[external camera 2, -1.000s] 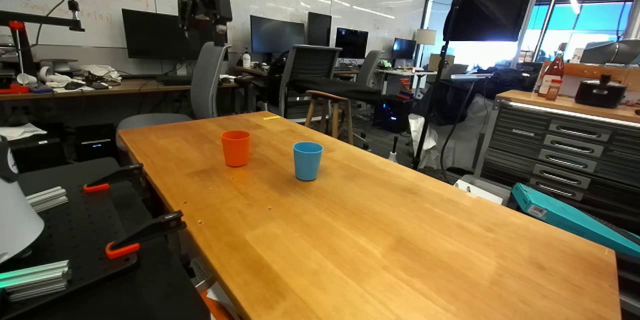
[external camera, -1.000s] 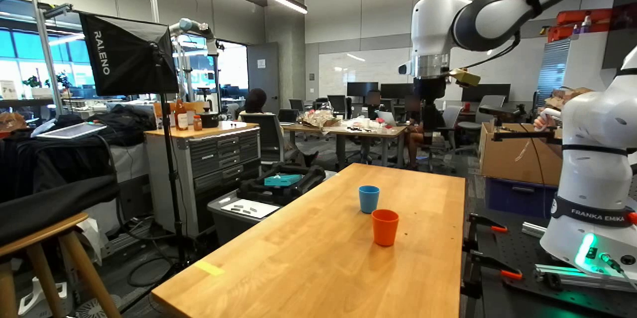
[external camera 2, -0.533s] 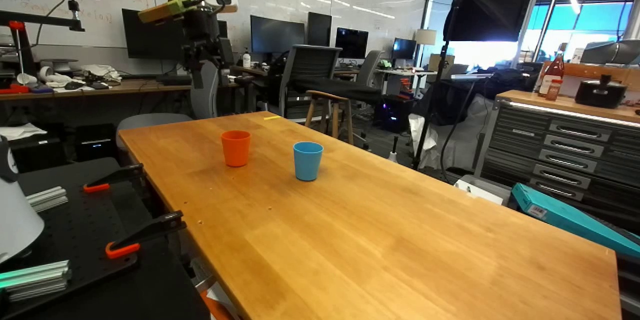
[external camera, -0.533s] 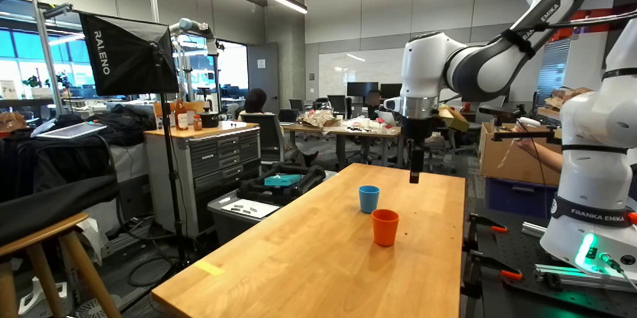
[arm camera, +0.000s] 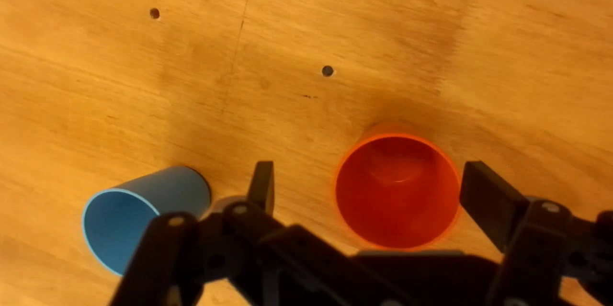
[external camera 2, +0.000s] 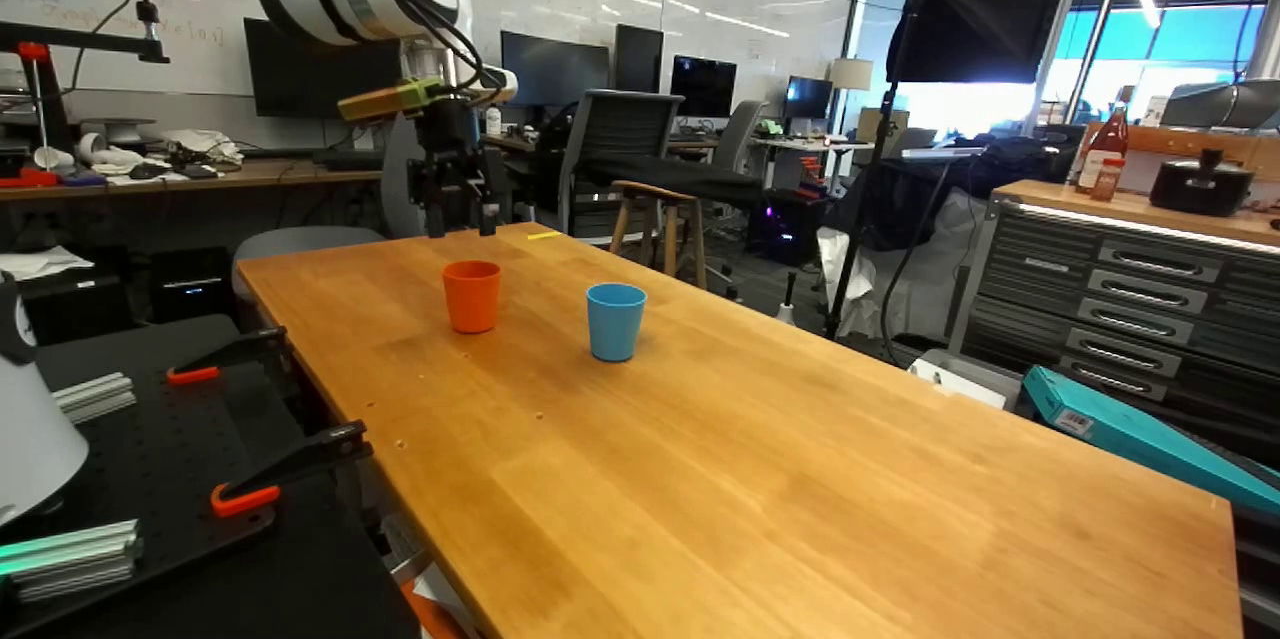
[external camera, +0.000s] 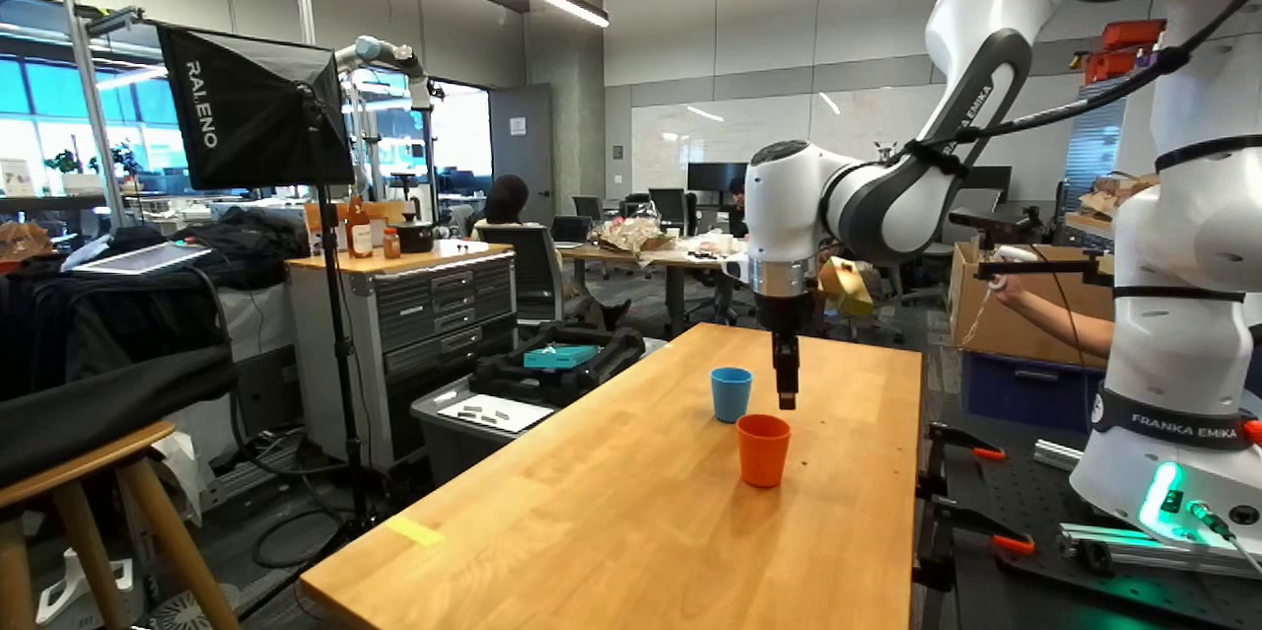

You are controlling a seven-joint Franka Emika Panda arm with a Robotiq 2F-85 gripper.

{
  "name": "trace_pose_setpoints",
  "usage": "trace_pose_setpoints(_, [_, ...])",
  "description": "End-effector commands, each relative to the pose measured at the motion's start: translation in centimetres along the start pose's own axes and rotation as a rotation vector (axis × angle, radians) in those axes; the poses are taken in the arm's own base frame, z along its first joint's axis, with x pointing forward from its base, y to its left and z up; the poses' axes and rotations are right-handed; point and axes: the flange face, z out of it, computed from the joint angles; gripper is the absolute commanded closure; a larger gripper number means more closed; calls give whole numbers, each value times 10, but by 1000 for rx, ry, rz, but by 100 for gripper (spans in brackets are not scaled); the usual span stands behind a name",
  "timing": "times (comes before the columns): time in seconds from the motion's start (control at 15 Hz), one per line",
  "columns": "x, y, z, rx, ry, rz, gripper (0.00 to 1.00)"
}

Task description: Put the orange cup inside the blue cup

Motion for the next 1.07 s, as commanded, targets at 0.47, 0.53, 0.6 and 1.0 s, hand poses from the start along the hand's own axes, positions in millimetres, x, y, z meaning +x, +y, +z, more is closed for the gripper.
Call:
trace_pose_setpoints(0.47, [60, 10, 66, -10, -30, 16, 25])
trace_pose_setpoints(0.53, [61, 11, 71, -3, -36, 21, 32])
trace_pose_setpoints(0.6, [63, 14, 75, -1, -36, 26, 42])
trace_pose_setpoints(1.0, [66, 16, 78, 0, -39, 30, 87])
